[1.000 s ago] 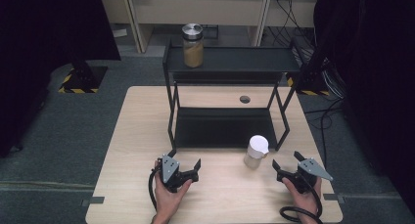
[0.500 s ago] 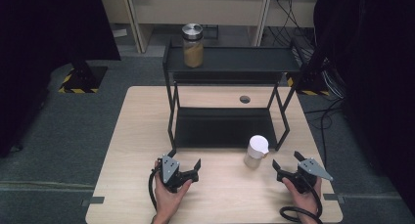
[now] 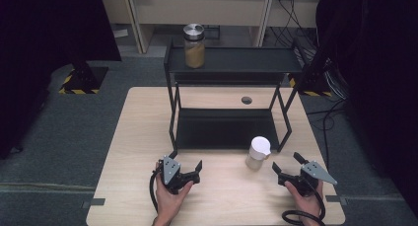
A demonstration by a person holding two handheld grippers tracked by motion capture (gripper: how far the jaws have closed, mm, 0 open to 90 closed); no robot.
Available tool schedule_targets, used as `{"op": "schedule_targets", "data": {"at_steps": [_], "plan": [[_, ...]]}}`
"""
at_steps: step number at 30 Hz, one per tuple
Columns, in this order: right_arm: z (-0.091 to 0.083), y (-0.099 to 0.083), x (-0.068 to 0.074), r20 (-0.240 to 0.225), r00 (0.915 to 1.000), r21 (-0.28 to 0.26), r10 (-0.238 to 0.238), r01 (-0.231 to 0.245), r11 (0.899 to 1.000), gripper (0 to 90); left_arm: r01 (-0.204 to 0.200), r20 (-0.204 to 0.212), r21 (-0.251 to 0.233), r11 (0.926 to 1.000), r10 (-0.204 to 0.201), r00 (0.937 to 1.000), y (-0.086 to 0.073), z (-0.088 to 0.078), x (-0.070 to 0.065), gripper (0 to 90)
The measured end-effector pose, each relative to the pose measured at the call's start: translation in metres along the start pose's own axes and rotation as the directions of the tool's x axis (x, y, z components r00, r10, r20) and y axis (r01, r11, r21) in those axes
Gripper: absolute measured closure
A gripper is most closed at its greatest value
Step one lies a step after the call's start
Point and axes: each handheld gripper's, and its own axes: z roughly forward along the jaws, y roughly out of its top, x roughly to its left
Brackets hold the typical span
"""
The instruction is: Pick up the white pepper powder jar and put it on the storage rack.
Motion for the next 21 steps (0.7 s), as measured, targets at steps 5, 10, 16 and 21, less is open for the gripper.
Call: {"op": "schedule_targets", "data": {"at_steps": [5, 10, 16, 21], "plan": [[0.004, 0.0, -0.004, -0.067, 0.9977, -0.001, -0.01, 0.01, 1.0, 3.9, 0.002, 0.0, 0.001, 1.0, -0.002, 1.0, 0.0, 0.0, 0.0, 0.1], [0.009, 0.001, -0.006, -0.12, 0.9926, 0.0, -0.02, 0.02, 1.0, 3.9, 0.005, 0.001, 0.0, 1.0, -0.005, 1.0, 0.0, 0.0, 0.0, 0.1], [0.02, 0.004, -0.004, -0.162, 0.9861, 0.006, -0.038, 0.04, 0.999, 3.9, 0.007, -0.002, -0.002, 1.0, -0.007, 1.0, 0.0, 0.0, 0.0, 0.1], [0.028, 0.007, -0.002, -0.194, 0.9791, 0.009, -0.059, 0.062, 0.998, 4.2, 0.01, -0.001, -0.002, 1.0, -0.01, 1.0, 0.0, 0.0, 0.0, 0.1]]}}
